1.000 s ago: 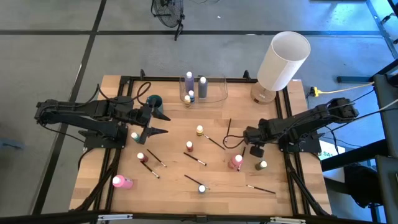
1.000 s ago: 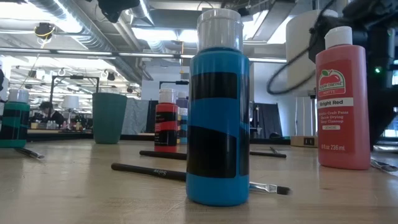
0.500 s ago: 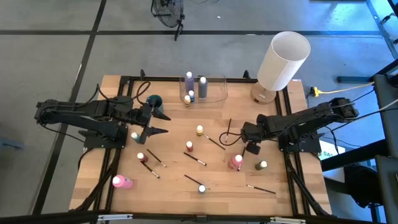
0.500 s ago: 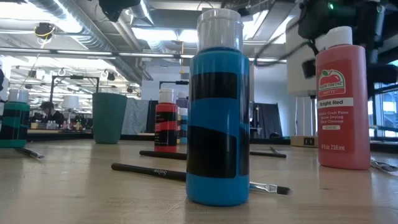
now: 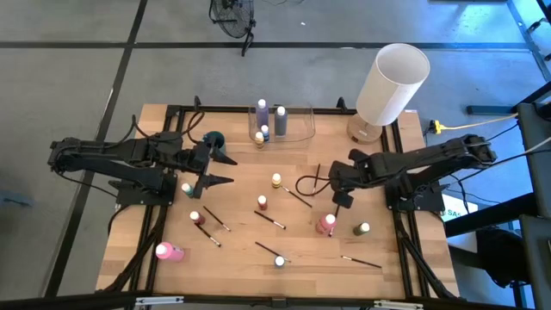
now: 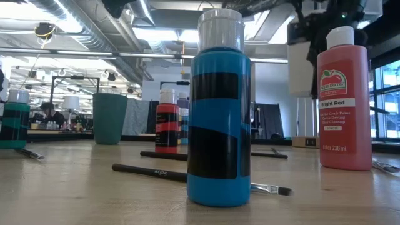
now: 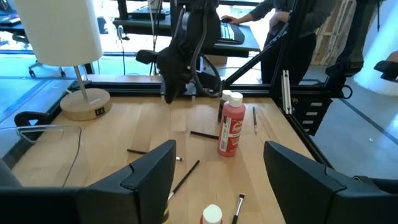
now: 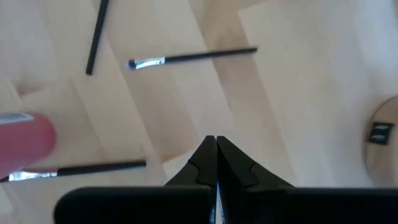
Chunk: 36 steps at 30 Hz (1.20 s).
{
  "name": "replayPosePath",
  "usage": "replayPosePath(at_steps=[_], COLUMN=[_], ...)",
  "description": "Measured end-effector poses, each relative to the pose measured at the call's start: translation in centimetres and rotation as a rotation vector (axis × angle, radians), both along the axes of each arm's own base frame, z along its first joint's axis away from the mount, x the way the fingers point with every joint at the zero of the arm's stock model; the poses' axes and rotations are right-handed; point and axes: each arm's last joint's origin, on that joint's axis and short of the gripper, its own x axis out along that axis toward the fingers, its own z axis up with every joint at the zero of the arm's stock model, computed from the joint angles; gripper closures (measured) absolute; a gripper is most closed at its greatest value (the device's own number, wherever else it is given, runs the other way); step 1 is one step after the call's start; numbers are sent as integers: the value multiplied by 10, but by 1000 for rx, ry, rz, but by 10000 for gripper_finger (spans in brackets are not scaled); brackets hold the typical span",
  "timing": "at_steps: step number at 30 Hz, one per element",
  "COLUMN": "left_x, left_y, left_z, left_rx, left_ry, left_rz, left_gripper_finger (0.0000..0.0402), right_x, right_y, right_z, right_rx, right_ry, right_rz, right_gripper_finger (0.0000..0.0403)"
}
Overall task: Pick & Place Paint Supplies
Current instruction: Put the silver paint brush into the green cup
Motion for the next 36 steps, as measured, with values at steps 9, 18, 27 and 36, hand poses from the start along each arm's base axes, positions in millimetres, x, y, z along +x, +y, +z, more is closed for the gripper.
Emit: replayPosePath(at_steps=[9, 18, 27, 36], left_x=[0, 10, 31, 62], left_y=[0, 0, 0, 0], left_z=[0, 1, -8, -15], left_rx=[-26, 41, 146, 231], left_ry=[3, -36, -26, -100], left_rz=[6, 2, -22, -33], left_gripper_finger=[162, 162, 162, 162], right_x=[4, 32, 48, 71], right_y=[9, 17, 21, 39], right_z=[41, 62, 79, 91], right_rx=[-82, -257, -369, -408], right_ry=[-76, -373, -564, -746], right_rz=[31, 139, 187, 382], right_gripper_finger=[403, 403, 403, 403])
